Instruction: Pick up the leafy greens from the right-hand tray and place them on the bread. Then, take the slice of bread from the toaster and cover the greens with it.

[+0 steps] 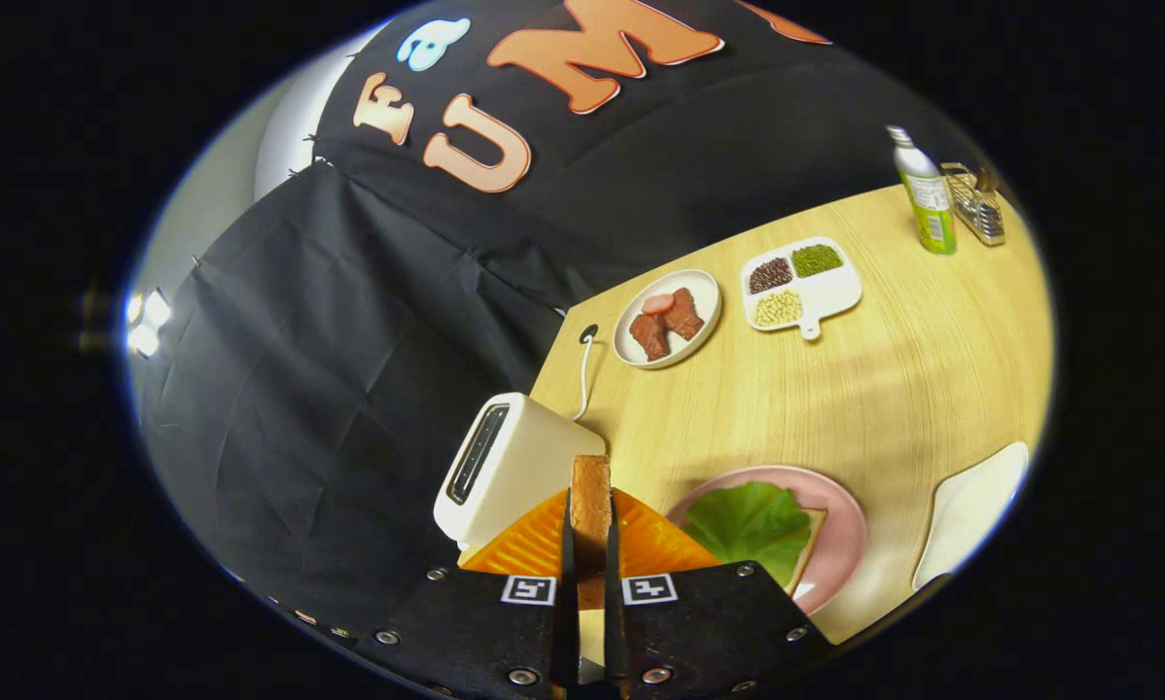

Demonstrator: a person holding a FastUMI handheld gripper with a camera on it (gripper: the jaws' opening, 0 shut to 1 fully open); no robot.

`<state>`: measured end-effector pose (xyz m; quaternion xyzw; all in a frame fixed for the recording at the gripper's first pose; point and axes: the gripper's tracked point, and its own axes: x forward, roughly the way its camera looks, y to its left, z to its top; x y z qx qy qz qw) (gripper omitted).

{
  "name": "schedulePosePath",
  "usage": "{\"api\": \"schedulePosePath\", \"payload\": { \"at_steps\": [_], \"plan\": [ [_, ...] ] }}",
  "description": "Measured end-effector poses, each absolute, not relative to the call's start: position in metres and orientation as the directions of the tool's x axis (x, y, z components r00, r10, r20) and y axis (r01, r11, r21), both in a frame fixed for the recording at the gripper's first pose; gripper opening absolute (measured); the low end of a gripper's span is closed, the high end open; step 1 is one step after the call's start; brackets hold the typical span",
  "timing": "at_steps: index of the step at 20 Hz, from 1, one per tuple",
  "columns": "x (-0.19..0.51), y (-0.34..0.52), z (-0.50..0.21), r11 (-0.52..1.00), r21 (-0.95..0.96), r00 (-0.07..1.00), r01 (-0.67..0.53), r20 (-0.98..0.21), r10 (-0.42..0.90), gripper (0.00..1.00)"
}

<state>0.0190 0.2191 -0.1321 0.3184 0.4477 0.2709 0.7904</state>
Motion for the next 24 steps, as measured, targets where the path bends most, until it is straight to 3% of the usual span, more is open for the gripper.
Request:
{"api": "schedulePosePath", "payload": {
  "at_steps": [12, 16, 18, 24],
  "plan": [
    [-0.008, 0.188, -0.222, 0.681, 0.73, 0.396, -0.059, -0.609, 0.687, 0.11],
    [-0.012, 0.177, -0.235, 0.754, 0.652, 0.407, -0.076, -0.67, 0.62, 0.11],
    [-0.009, 0.175, -0.233, 0.779, 0.618, 0.433, -0.106, -0.677, 0.595, 0.14],
    [0.001, 0.16, -0.227, 0.858, 0.451, 0.543, -0.245, -0.669, 0.507, 0.4]
  ]
}}
